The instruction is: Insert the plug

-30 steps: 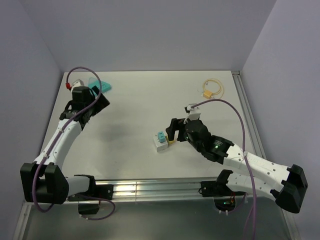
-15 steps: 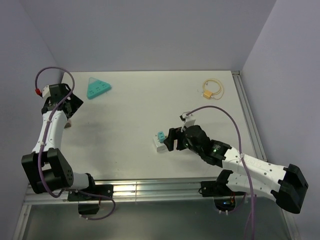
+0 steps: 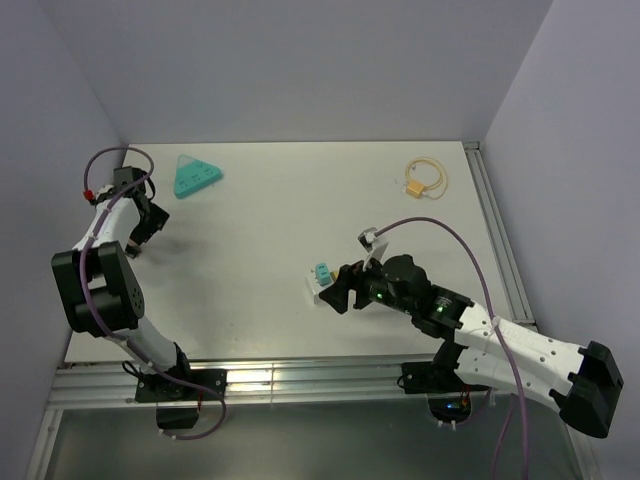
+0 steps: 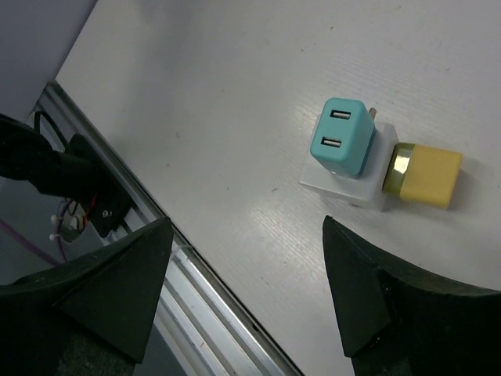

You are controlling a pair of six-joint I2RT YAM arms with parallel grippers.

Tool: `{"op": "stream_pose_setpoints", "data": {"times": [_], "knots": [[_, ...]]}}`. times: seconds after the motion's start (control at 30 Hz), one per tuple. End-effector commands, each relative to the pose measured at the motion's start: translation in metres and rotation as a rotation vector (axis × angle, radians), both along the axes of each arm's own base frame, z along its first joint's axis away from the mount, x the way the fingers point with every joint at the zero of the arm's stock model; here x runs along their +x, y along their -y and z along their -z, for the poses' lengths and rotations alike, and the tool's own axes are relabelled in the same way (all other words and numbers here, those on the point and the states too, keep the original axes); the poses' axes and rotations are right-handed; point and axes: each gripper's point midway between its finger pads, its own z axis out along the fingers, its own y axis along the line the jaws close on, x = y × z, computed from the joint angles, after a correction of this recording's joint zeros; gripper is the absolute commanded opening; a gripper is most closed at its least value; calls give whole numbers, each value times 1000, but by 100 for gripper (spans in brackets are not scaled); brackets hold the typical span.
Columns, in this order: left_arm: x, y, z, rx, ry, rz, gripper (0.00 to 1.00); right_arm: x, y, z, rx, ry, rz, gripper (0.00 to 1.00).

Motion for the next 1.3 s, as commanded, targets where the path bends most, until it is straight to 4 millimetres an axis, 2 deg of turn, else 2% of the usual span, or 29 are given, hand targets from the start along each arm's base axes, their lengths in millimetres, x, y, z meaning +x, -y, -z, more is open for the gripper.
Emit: {"op": "stream_pose_setpoints", "data": {"times": [0.0, 0.13, 0.27, 0.43, 0.67, 0.73, 1.03, 1.23, 1.27], "knots": [[10, -25, -14, 79, -1, -86, 95, -4, -4, -9, 40, 40, -46, 84], [9, -42, -11, 158, -51, -81, 94, -3, -2, -5, 26, 42, -40, 84], [16, -47, -13, 230, -67, 93, 87, -1, 0, -5, 29, 45, -40, 84], [19, -57, -9, 325, -108, 269, 86, -4, 0, -2, 35, 35, -63, 84], [22, -68, 13, 300, -135, 388, 81, -7, 1, 4, 29, 17, -77, 83], [24, -71, 17, 292, -134, 407, 79, -4, 0, -1, 48, 35, -74, 83], [35, -66, 39, 243, -145, 492, 75, -3, 1, 2, 48, 31, -78, 83], [31, -68, 51, 226, -174, 489, 66, -3, 1, 2, 47, 30, -82, 83], [32, -69, 51, 229, -173, 483, 61, -3, 1, 3, 47, 28, -78, 83]]}}
